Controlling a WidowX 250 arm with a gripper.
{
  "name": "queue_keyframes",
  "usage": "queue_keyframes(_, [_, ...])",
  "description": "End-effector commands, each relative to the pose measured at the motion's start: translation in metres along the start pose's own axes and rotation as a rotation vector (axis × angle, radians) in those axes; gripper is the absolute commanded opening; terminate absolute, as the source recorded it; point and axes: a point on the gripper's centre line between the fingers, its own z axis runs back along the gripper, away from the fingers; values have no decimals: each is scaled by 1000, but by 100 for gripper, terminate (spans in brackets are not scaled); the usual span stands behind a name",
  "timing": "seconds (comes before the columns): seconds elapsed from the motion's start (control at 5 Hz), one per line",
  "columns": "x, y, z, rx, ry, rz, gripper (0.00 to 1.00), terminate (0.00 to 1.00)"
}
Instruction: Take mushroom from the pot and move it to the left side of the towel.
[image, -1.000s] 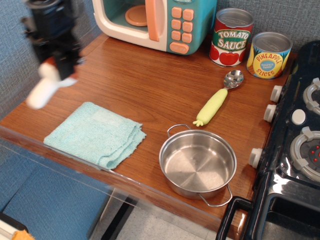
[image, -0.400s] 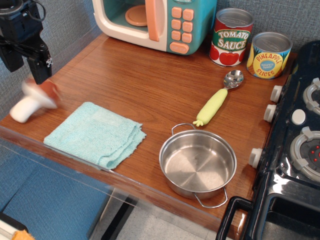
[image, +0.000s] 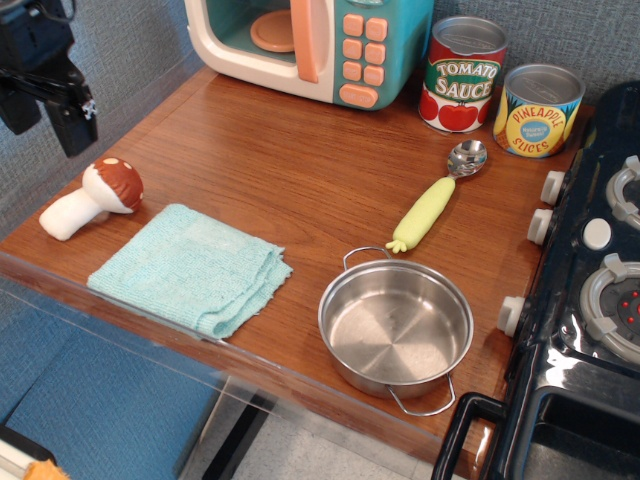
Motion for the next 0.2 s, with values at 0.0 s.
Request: queue_keyframes(0.0, [-9,5,31,48,-56,5,100,100])
